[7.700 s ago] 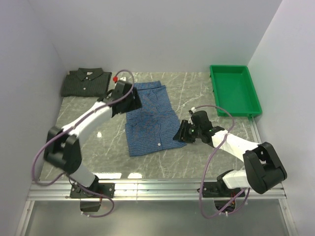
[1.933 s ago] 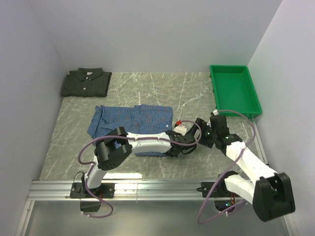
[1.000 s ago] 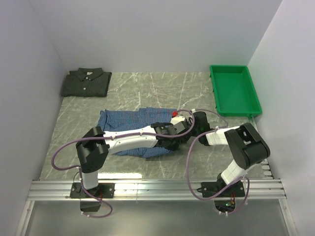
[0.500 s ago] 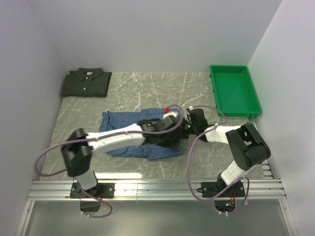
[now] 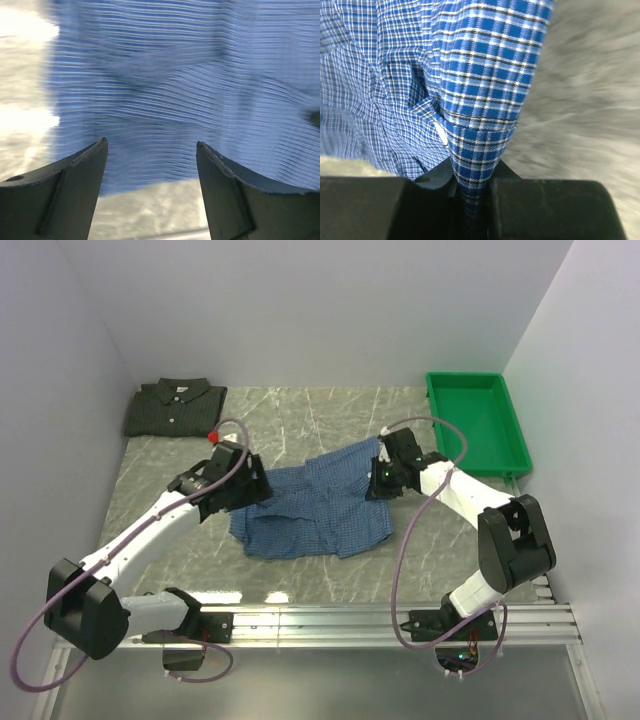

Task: Fold and stack the long sleeve shirts
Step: Fold the shirt

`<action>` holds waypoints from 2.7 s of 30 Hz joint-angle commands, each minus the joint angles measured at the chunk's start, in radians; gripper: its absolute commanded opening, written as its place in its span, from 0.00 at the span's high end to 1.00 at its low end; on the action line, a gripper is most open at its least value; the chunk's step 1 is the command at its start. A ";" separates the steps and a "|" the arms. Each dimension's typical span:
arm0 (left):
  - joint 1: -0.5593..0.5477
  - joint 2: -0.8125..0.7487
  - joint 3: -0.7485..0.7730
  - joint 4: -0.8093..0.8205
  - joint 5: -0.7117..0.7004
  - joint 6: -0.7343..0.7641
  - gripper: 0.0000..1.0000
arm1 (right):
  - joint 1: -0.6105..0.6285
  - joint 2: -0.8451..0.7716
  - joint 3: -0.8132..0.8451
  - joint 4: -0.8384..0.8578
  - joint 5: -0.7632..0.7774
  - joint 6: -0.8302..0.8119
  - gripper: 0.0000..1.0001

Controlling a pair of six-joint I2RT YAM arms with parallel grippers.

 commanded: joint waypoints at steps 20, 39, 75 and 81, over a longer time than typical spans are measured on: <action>0.240 0.091 -0.301 0.387 0.394 -0.031 0.49 | 0.309 0.308 0.665 -0.640 0.848 -0.057 1.00; 0.239 0.106 -0.535 0.541 0.351 -0.199 0.99 | 0.576 0.670 1.081 -0.841 0.890 0.072 0.93; 0.239 -0.010 -0.588 0.516 0.340 -0.215 0.99 | 0.630 0.509 0.877 -0.341 0.457 0.104 0.44; 0.239 -0.013 -0.589 0.513 0.338 -0.216 0.99 | 0.627 0.558 0.871 -0.317 0.480 0.120 0.67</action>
